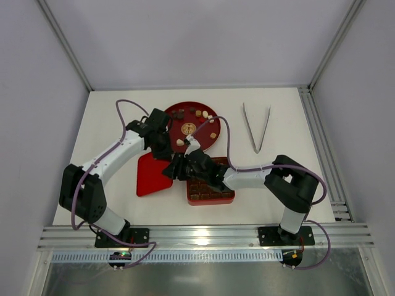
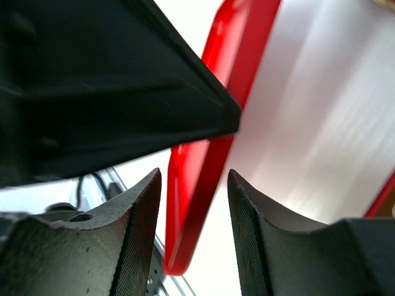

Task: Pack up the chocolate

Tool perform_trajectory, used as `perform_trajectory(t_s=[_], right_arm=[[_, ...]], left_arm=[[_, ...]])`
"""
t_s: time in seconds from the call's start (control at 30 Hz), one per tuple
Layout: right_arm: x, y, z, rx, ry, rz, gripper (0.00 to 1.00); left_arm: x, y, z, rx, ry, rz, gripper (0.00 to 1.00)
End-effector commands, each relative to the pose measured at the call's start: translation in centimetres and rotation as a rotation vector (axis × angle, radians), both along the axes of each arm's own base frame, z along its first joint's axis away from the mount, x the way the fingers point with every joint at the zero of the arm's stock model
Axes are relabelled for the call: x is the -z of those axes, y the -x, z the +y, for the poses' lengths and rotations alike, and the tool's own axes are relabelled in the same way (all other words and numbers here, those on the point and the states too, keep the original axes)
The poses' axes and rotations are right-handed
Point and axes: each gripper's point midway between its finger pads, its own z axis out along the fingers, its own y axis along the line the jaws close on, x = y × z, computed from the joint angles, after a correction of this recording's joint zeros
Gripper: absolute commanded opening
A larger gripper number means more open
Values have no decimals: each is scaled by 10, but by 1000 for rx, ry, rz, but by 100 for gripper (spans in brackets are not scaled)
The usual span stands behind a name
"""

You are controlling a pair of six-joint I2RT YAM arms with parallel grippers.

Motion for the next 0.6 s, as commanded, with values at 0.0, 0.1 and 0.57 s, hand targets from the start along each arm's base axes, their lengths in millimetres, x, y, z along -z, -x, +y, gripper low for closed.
perform_trajectory(t_s=[0.0,0.1,0.57], right_arm=[[1,0,1,45,-25,-24,49],[4,2,1,46,-33,-16,49],[6,-10,1,99,-14,-56,37]], left_arm=[[-30,-10,-20,6,102,-80,0],[-29,-10,-22,-1,111,-76,0],[-36,-3,-30,4,178,-69,0]])
